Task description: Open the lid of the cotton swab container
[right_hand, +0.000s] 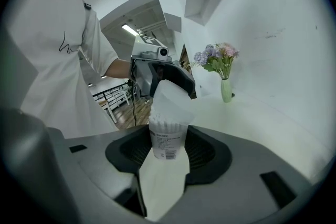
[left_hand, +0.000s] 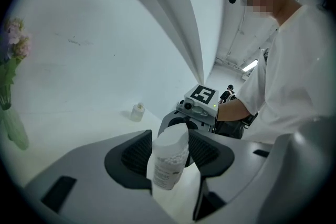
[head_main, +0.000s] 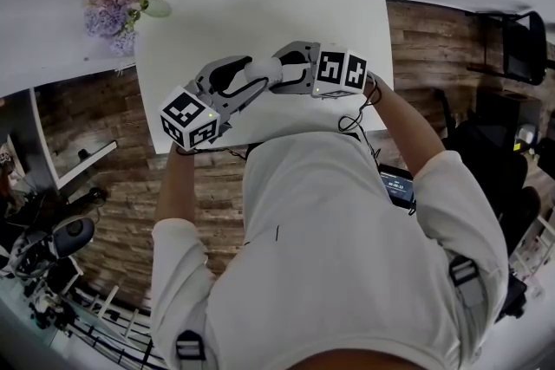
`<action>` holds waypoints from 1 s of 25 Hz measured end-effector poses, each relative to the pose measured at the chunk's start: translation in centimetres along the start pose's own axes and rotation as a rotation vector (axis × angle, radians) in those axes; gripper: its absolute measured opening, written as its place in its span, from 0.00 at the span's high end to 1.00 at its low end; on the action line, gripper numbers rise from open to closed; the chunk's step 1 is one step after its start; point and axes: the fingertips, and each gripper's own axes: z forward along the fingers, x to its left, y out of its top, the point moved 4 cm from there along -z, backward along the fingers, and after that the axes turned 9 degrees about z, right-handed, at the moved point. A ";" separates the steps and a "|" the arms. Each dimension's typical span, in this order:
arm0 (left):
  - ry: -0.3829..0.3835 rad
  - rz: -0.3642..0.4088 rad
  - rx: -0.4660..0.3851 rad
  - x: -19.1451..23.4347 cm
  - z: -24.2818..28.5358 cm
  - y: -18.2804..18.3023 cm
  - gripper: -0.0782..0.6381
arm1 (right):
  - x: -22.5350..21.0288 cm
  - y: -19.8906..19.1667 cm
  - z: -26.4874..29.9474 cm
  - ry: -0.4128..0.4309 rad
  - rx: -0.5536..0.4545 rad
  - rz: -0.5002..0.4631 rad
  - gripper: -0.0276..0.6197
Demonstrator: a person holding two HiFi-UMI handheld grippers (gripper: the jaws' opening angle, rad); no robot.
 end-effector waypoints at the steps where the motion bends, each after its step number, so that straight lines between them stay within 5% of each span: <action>1: -0.002 0.003 0.003 0.0 0.0 0.0 0.57 | 0.1 0.2 0.0 -0.006 -0.006 0.000 0.66; 5: 0.008 -0.036 -0.027 0.3 0.0 0.2 0.56 | 0.0 0.6 0.0 -0.075 -0.012 -0.054 0.66; 16: 0.111 -0.322 -0.195 2.5 0.1 0.1 0.56 | -0.7 -0.1 0.4 -0.334 0.002 -0.223 0.66; 25: 0.145 -0.457 -0.184 3.8 1.0 -1.1 0.59 | -0.7 -1.5 1.1 -0.369 0.046 -0.243 0.66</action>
